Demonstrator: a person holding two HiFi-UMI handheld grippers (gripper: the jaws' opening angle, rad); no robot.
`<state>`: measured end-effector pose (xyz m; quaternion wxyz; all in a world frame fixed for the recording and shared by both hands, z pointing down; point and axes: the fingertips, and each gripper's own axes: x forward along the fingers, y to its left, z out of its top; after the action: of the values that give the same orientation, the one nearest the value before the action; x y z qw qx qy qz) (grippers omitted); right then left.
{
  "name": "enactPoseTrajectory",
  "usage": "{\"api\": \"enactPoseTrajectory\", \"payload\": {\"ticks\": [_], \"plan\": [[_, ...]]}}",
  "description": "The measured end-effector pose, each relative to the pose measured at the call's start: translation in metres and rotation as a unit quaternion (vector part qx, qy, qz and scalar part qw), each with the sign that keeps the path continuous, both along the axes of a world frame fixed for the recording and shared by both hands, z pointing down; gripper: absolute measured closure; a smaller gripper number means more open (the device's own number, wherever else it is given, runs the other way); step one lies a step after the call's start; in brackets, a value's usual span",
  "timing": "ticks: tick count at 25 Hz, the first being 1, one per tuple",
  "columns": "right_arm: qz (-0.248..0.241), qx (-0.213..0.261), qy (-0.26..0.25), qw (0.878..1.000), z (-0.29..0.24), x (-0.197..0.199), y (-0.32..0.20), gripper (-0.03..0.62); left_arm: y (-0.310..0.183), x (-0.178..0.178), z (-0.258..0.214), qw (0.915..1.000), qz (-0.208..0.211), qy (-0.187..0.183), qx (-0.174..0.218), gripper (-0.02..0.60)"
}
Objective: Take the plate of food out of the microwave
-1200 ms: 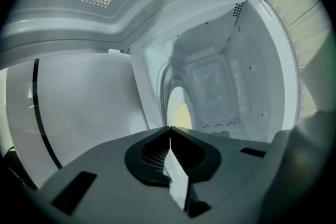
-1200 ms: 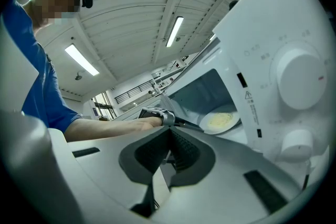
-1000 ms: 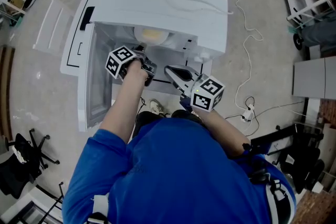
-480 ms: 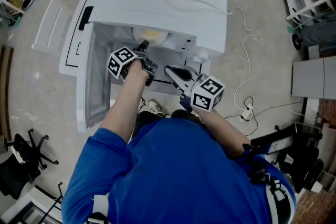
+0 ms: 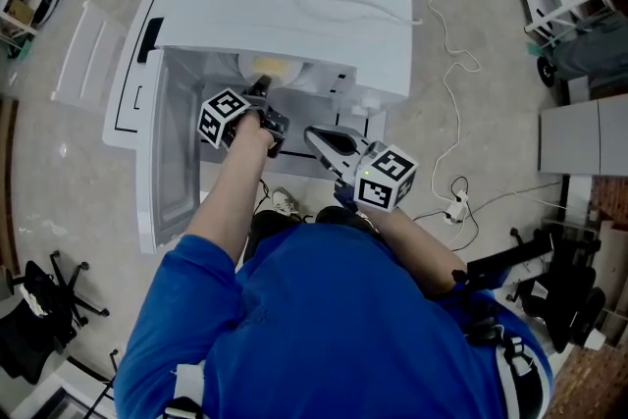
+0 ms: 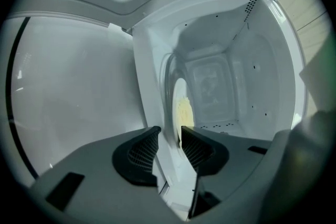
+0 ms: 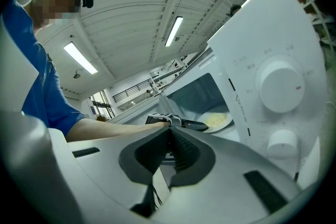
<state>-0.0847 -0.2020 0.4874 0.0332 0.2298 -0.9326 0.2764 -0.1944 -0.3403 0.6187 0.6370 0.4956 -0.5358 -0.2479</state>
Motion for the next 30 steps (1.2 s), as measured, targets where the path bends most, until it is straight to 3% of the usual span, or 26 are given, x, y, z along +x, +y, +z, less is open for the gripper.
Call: {"api": "enactPoseTrajectory", "payload": {"ticks": [10,15,30], "plan": [[0.000,-0.001,0.004,1.000,0.002,0.001,0.004,0.597,0.002,0.000,-0.002,0.9997,-0.009,0.019,0.011,0.466],[-0.003,0.000,0.003,1.000,0.002,0.001,0.006,0.597,0.004,-0.004,-0.010,0.9991,-0.020,0.026,0.029,0.540],[-0.009,0.003,0.003,1.000,0.001,-0.002,0.015,0.597,0.018,-0.018,-0.023,0.9924,-0.056,0.059,0.093,0.565]]}}
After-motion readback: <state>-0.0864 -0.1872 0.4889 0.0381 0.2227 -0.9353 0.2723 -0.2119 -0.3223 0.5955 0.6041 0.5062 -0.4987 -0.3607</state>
